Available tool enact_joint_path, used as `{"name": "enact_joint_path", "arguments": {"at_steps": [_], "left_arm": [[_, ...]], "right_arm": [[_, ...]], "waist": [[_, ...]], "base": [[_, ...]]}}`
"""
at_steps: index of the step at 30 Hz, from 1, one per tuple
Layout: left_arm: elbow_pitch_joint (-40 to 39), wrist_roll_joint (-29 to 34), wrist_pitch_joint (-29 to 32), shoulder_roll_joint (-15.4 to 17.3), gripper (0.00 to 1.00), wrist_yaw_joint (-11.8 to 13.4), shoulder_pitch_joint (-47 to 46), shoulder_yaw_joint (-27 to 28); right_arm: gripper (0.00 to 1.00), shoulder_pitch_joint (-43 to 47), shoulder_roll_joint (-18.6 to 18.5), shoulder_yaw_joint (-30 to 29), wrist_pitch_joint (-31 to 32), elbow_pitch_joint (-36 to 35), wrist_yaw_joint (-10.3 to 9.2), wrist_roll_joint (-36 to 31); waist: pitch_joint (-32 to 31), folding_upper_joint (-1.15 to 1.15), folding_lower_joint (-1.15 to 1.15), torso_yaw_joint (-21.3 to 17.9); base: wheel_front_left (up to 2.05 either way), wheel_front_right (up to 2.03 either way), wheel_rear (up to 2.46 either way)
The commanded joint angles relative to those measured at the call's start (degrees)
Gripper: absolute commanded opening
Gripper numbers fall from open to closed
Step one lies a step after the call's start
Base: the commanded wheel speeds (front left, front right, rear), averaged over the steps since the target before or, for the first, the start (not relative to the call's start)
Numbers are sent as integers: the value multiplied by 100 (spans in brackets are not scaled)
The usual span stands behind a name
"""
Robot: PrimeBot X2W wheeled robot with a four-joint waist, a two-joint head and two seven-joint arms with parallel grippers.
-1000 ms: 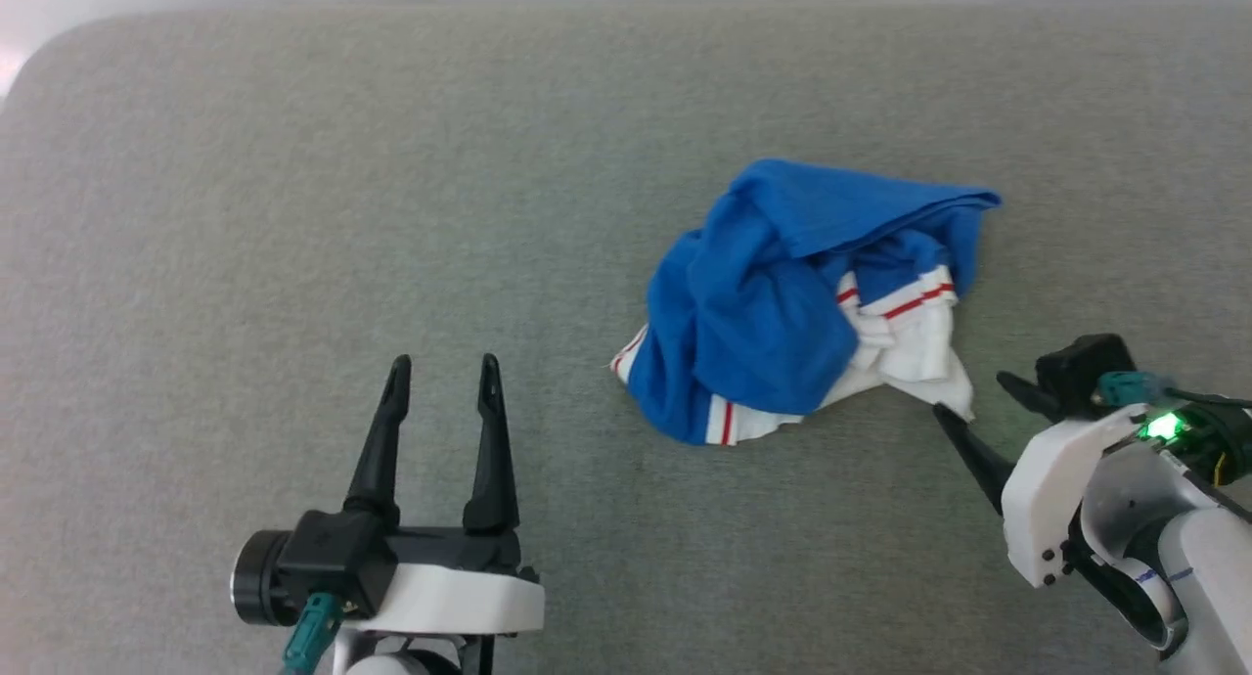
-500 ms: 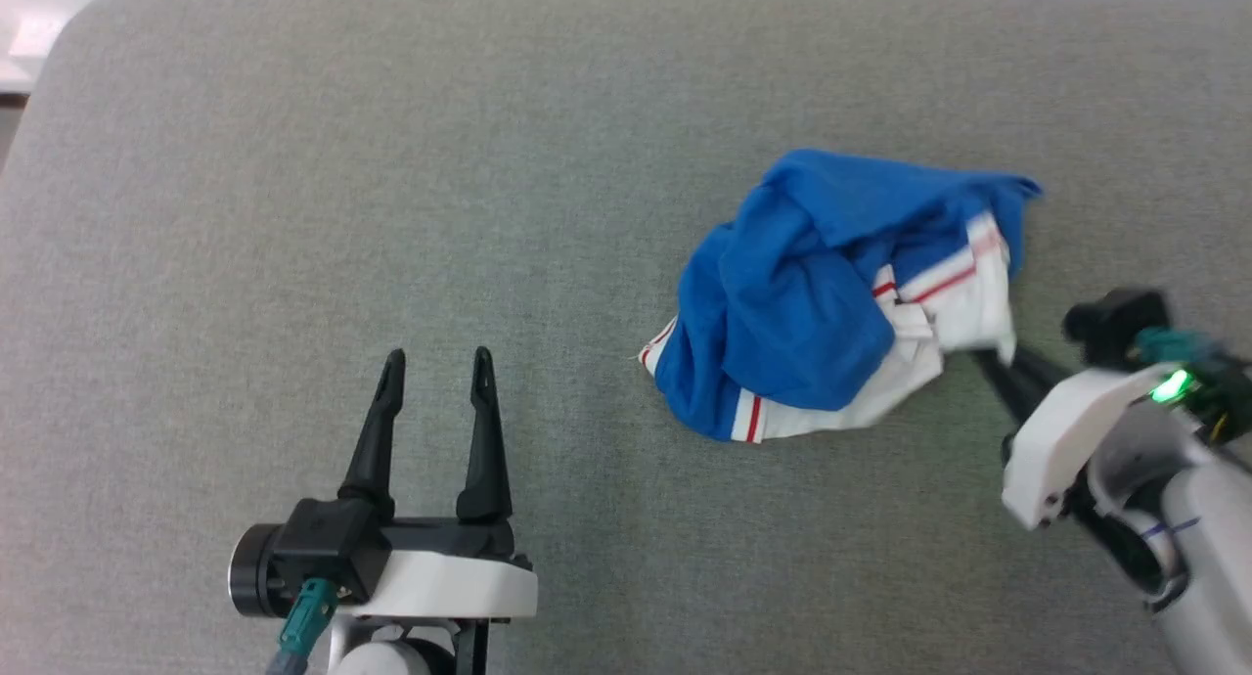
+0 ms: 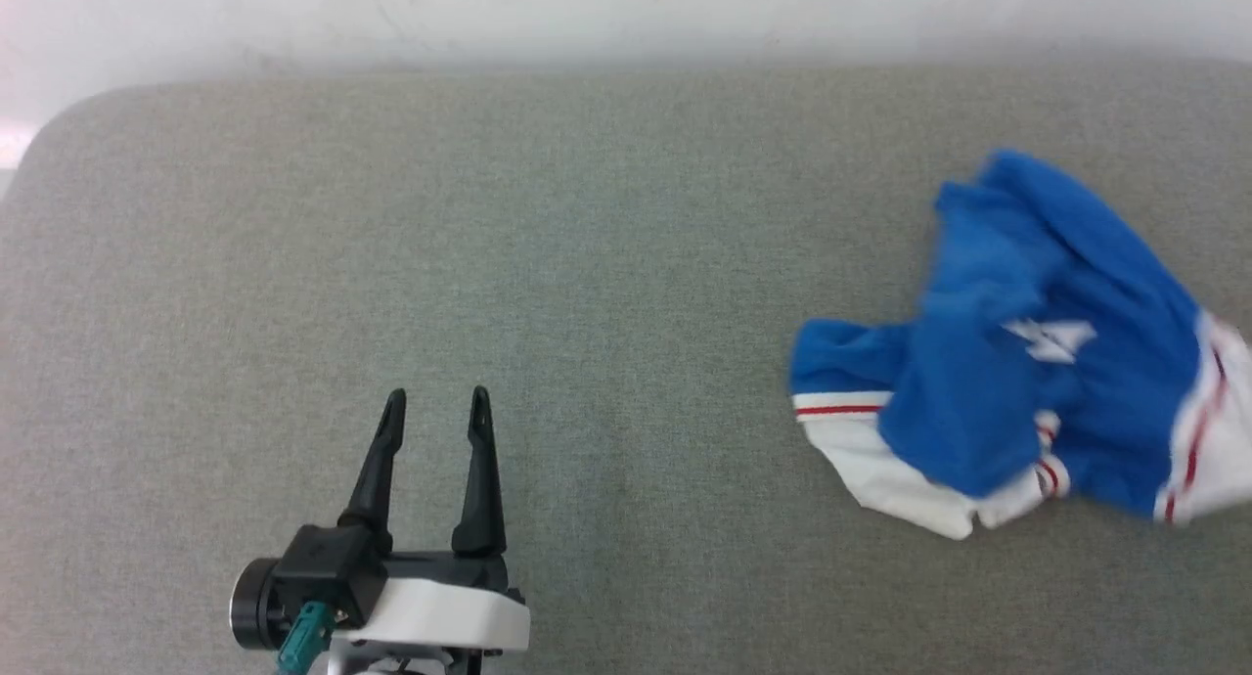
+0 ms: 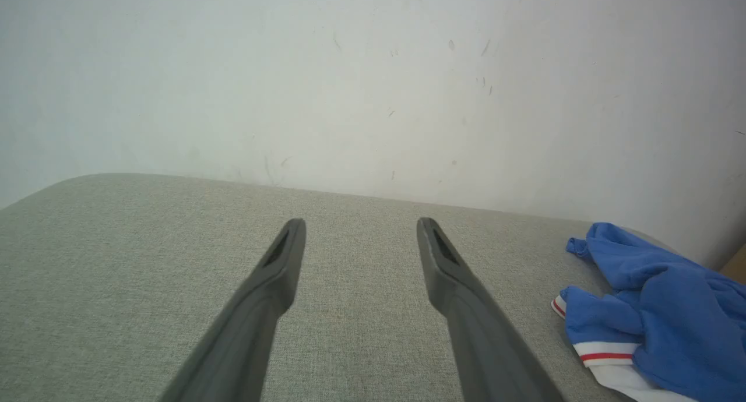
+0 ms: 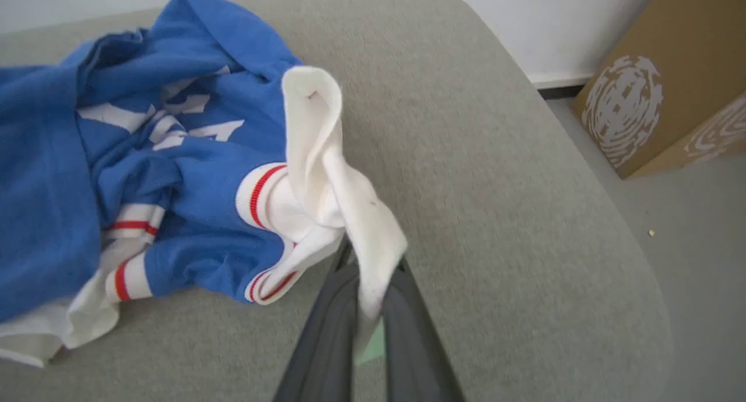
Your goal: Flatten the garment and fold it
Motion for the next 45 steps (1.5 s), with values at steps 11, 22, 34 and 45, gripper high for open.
{"name": "enact_joint_path", "arguments": {"at_steps": [11, 22, 34, 45], "left_arm": [[60, 4, -27, 117, 100, -54, 260, 151], [31, -38, -27, 14, 100, -38, 66, 4], [58, -19, -27, -88, 100, 37, -190, -104], [20, -84, -27, -118, 100, 74, -165, -112]], "right_arm": [[100, 265, 994, -8, -75, -601, -10, -748], [100, -985, 223, 1495, 772, -1416, -10, -202], [42, -1921, -340, 2610, 1580, 257, -10, -19], [0, -2796, -652, 2831, 1387, -527, -10, 184]], "waist": [[-211, 0, 1, -30], [142, 0, 1, 116], [572, 0, 1, 703], [558, 0, 1, 845]], "base": [[0, 0, 0], [0, 0, 0], [0, 0, 0], [0, 0, 0]]}}
